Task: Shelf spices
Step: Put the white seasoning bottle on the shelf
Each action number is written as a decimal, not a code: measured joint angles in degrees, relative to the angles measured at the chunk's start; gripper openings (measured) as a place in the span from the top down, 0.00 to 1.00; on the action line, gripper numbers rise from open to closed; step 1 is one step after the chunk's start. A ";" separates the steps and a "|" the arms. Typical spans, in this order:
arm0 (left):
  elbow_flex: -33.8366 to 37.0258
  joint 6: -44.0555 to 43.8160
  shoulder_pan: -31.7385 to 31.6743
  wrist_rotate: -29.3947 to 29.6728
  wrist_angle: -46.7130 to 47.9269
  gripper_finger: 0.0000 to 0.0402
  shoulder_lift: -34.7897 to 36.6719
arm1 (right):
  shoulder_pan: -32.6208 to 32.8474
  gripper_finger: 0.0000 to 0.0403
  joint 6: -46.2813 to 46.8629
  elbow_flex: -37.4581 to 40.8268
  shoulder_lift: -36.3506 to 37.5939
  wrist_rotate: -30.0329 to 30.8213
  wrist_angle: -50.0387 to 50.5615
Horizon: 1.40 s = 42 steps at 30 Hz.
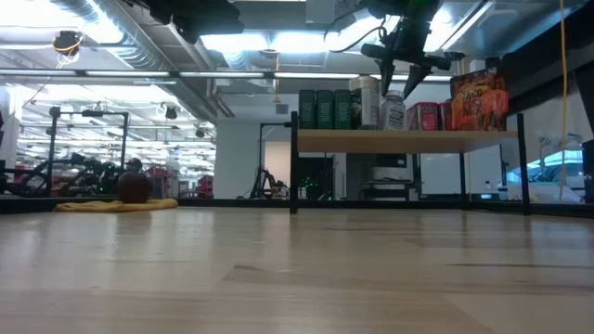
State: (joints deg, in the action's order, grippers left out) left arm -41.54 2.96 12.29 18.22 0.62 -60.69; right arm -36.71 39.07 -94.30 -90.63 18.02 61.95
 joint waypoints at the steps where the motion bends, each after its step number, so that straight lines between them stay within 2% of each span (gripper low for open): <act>1: 0.00 0.00 0.00 0.00 0.00 0.63 0.00 | 0.00 0.45 -0.01 0.02 0.00 0.08 -0.01; 8: 0.00 0.00 -0.01 0.00 0.00 0.63 -0.02 | 0.00 0.43 -0.15 0.02 0.00 -0.05 -0.02; 18: 0.00 0.00 -0.01 -0.01 0.02 0.63 0.00 | 0.00 0.27 -1.74 0.04 -0.09 -1.09 -0.02; 26: 0.00 0.00 -0.02 0.00 0.02 0.63 -0.01 | 0.00 0.26 -8.16 -2.14 0.28 -1.15 -1.15; 31: 0.00 0.00 -0.02 0.00 0.04 0.63 -0.02 | 0.94 0.26 -11.82 -7.64 0.37 -1.47 5.53; 37: 0.00 0.00 0.07 -0.01 0.39 0.63 -0.02 | 6.08 0.26 -15.46 -9.95 0.48 4.32 14.84; 42: 0.00 0.00 0.07 0.00 0.37 0.63 0.00 | 10.14 0.26 -18.70 -6.22 0.48 9.27 15.55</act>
State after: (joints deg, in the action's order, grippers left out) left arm -41.54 2.96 12.36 18.21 0.99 -60.69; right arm -26.57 20.37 -100.52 -90.15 27.29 77.50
